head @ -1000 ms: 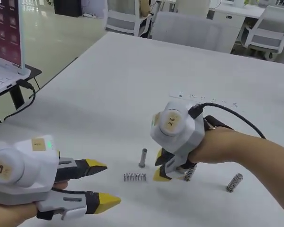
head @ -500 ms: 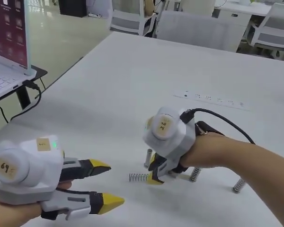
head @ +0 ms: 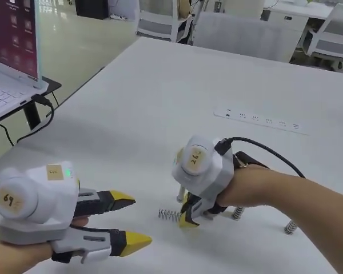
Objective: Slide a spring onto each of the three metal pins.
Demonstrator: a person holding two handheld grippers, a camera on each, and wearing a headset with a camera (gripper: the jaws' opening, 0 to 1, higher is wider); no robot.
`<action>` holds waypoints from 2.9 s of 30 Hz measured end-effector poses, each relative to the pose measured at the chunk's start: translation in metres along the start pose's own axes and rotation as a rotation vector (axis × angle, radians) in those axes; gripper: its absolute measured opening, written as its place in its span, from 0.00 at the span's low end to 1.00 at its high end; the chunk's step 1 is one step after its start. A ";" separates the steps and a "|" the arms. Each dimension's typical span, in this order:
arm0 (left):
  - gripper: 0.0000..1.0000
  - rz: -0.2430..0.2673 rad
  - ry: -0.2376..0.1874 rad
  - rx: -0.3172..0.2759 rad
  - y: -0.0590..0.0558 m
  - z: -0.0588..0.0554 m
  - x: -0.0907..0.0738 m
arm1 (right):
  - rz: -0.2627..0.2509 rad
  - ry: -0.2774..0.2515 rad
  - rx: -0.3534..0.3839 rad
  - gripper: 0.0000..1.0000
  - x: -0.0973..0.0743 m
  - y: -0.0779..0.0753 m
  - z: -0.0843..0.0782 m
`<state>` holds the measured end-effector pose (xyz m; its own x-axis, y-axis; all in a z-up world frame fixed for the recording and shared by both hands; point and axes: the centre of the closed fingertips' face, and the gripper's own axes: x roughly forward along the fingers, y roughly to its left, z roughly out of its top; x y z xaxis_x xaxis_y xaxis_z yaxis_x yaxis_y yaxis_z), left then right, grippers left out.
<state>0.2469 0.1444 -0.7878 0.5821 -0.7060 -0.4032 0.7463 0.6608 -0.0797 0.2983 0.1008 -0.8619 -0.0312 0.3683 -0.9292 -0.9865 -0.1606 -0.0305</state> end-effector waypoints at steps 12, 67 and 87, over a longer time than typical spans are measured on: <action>0.39 -0.042 0.019 0.026 -0.010 0.001 0.011 | 0.021 -0.010 0.010 0.08 -0.019 0.016 0.002; 0.02 -0.232 0.026 0.261 -0.049 0.029 0.048 | -0.007 -0.050 -0.059 0.08 -0.107 0.057 0.015; 0.02 -0.227 0.003 0.254 -0.050 0.033 0.049 | -0.020 -0.105 -0.106 0.08 -0.114 0.058 0.042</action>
<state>0.2486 0.0685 -0.7738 0.3914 -0.8266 -0.4044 0.9134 0.4022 0.0621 0.2376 0.0877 -0.7422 -0.0338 0.4652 -0.8846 -0.9649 -0.2457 -0.0924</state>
